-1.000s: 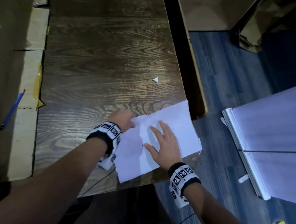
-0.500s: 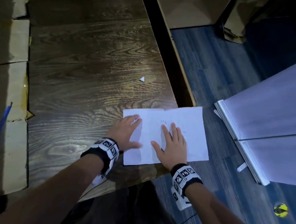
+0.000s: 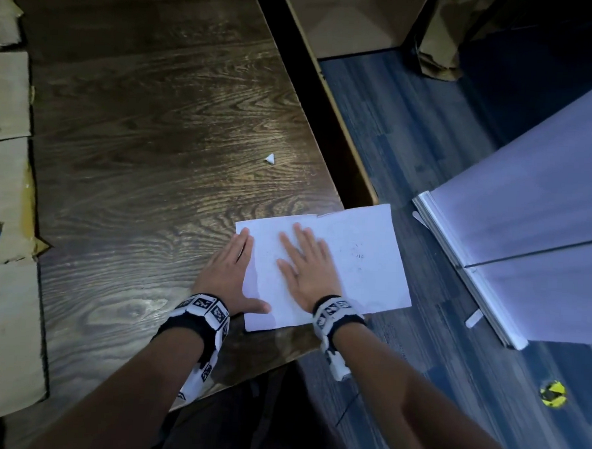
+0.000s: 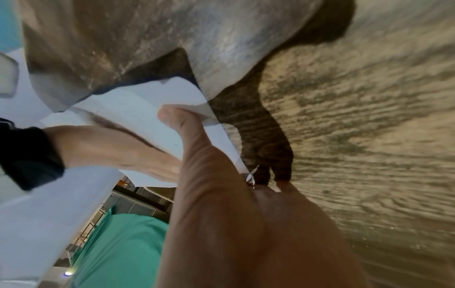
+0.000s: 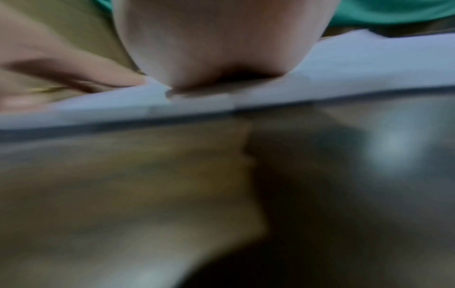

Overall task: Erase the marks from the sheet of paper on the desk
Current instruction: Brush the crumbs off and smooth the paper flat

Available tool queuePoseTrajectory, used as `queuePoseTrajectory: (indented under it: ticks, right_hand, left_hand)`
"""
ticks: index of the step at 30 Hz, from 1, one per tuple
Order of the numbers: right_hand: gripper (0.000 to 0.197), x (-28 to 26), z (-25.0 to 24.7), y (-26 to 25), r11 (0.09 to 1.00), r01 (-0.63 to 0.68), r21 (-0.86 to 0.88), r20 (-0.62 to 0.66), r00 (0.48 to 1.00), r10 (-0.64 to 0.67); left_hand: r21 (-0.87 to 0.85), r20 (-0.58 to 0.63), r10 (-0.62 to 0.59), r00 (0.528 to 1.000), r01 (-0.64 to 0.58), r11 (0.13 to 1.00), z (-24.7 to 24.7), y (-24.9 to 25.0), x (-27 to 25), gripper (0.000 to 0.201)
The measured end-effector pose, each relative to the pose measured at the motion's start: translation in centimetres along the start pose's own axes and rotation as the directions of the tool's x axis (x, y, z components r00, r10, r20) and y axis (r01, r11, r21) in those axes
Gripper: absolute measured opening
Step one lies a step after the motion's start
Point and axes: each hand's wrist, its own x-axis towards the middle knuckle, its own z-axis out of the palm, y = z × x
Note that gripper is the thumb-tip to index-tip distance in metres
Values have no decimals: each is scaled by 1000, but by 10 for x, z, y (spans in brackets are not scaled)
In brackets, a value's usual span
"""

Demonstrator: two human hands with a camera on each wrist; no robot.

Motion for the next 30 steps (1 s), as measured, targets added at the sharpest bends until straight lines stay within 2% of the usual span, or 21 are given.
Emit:
queuePoseTrajectory:
  ticks: [1, 3, 4, 5, 6, 8, 10, 11, 13, 17, 19, 21, 23, 25, 27, 30]
  right_hand:
    - [57, -6, -5, 18, 996, -93, 16, -33, 995, 94]
    - [58, -16, -14, 50, 952, -297, 77, -78, 950, 303]
    - [59, -18, -18, 58, 931, -352, 100, -84, 929, 360]
    - [60, -18, -20, 58, 929, -357, 96, -89, 927, 365]
    - [60, -17, -20, 49, 949, -304, 79, -94, 946, 311]
    - [58, -11, -15, 14, 993, -100, 66, -56, 993, 104]
    - [57, -7, -4, -25, 995, 86, 52, 18, 996, -87]
    - [57, -8, 0, -37, 991, 129, 36, 43, 990, -131]
    - [56, -11, 3, -30, 993, 121, 15, 54, 991, -122]
    - [57, -20, -9, 23, 988, -142, 54, 9, 990, 142]
    - [58, -22, -11, 15, 980, -187, 71, -40, 981, 190]
    - [58, -24, 2, -21, 997, -22, 70, 0, 1000, 22]
    - [58, -30, 17, -51, 984, 177, 10, 75, 981, -177]
    - [57, -31, 20, -46, 978, 207, -13, 74, 976, -205]
    - [55, -32, 14, -17, 990, 141, -25, 45, 989, -140]
    - [56, -30, -5, 24, 996, -93, -5, -27, 995, 92]
  left_hand:
    - [7, 8, 0, 1000, 0, 1000, 0, -1, 0, 144]
    - [15, 14, -2, 1000, 2, 1000, -1, 0, 1, 144]
    - [13, 19, -3, 1000, 3, 1000, -1, 0, 2, 145]
    - [19, 24, -4, 1000, 4, 1000, 0, 1, 2, 144]
    - [26, 20, -8, 1000, 8, 1000, 0, 2, 2, 144]
    - [33, 19, -20, 1000, 20, 999, -1, 3, 1, 143]
    - [48, 16, -29, 999, 28, 998, -2, 4, -1, 142]
    - [55, 7, -34, 999, 34, 998, -1, 5, -2, 141]
    - [56, 3, -44, 999, 44, 997, -1, 6, -5, 142]
    - [85, 10, -76, 997, 75, 994, 4, 6, -15, 146]
    - [88, 11, -90, 996, 88, 992, 6, 7, -20, 146]
    - [81, 1, -98, 995, 97, 992, 7, 9, -24, 144]
    - [87, -17, -85, 996, 86, 992, 5, 9, -24, 139]
    - [90, 6, -86, 996, 85, 992, 1, 9, -25, 133]
    - [91, 44, -92, 995, 88, 992, -6, 8, -25, 123]
    - [115, 73, -95, 993, 86, 990, -17, 8, -17, 95]
